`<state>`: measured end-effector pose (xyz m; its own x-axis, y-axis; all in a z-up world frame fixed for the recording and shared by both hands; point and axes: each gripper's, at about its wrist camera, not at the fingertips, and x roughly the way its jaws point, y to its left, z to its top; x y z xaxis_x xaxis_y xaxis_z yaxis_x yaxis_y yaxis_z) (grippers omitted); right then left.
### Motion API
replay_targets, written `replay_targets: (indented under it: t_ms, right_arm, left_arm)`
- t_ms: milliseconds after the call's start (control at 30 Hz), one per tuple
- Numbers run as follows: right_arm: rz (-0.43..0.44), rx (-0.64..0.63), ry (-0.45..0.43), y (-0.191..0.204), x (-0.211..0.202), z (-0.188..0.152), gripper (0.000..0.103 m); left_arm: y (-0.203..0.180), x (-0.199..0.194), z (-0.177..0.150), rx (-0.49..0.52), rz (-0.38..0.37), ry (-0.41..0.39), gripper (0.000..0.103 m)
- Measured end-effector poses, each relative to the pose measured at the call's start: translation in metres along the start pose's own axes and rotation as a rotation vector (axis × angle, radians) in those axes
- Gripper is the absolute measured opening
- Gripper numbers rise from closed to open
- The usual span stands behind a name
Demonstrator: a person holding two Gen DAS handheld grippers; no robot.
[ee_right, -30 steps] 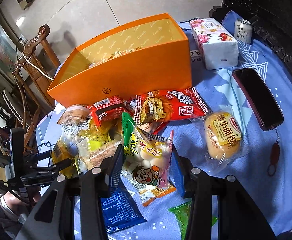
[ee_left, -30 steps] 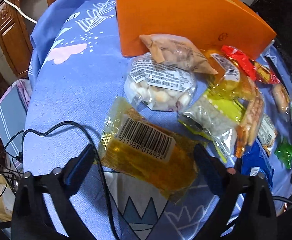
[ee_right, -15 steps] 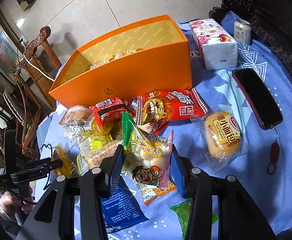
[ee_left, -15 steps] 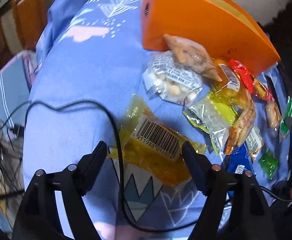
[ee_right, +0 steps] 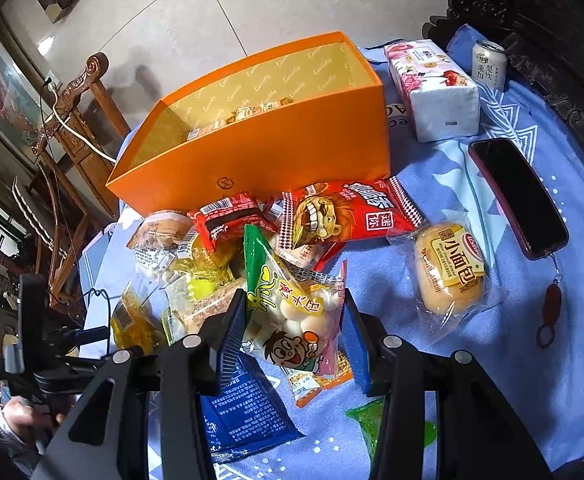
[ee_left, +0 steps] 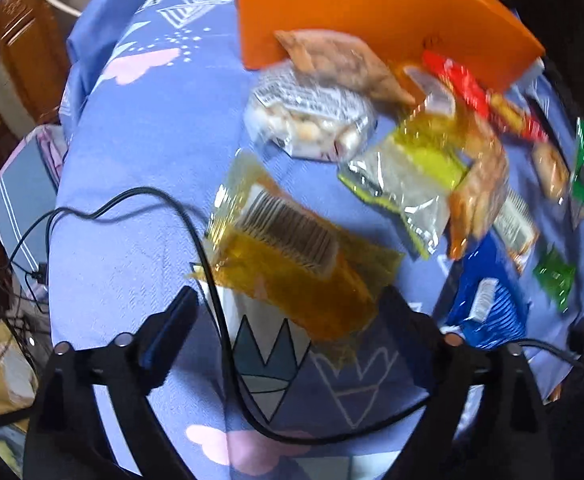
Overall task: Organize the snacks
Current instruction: 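Lift the yellow bag toward the orange box with the left tool while the right tool holds the candy bag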
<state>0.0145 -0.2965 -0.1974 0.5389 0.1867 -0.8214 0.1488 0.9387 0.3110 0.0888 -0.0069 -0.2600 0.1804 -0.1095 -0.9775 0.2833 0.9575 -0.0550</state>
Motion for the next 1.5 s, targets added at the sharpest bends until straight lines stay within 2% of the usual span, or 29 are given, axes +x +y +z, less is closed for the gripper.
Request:
replay_targets:
  t_ms: [167,267,333,367,400,533,867,1000,1267,1500]
  right_arm:
    - [0.002,-0.006,0.009,0.002,0.001,-0.002,0.046]
    - [-0.004,-0.014,0.004,0.003,-0.001,-0.002,0.046]
    - [-0.009,-0.013,0.002,0.002,-0.003,-0.002,0.046]
    - [-0.004,-0.004,0.000,0.000,-0.003,-0.002,0.046]
    - [-0.005,0.002,0.000,-0.001,-0.004,-0.002,0.046]
    - [-0.009,0.007,-0.008,-0.002,-0.005,-0.002,0.046]
    - [-0.009,0.008,-0.020,-0.003,-0.008,0.000,0.046]
    - [-0.009,0.007,-0.018,-0.003,-0.007,0.000,0.046]
    - [-0.015,-0.001,-0.010,0.000,-0.006,-0.001,0.046]
    - [-0.018,0.001,-0.001,-0.001,-0.003,-0.002,0.046]
  left_arm:
    - [0.003,0.021,0.003,-0.033,-0.057,0.032,0.099]
    - [-0.004,0.019,0.004,0.004,-0.049,-0.015,0.096]
    - [-0.009,0.016,0.003,0.035,-0.077,-0.034,0.073]
    - [-0.012,0.014,0.002,0.047,-0.078,-0.042,0.069]
    - [-0.013,0.010,0.002,0.060,-0.087,-0.055,0.059]
    - [-0.009,0.004,0.000,0.047,-0.088,-0.079,0.047]
    - [0.013,-0.029,0.008,0.002,-0.064,-0.176,0.040]
    - [0.019,-0.031,0.009,-0.007,-0.066,-0.185,0.039]
    - [0.029,0.003,0.024,-0.091,-0.105,-0.090,0.039]
    - [0.037,0.019,0.036,-0.119,-0.128,-0.023,0.041]
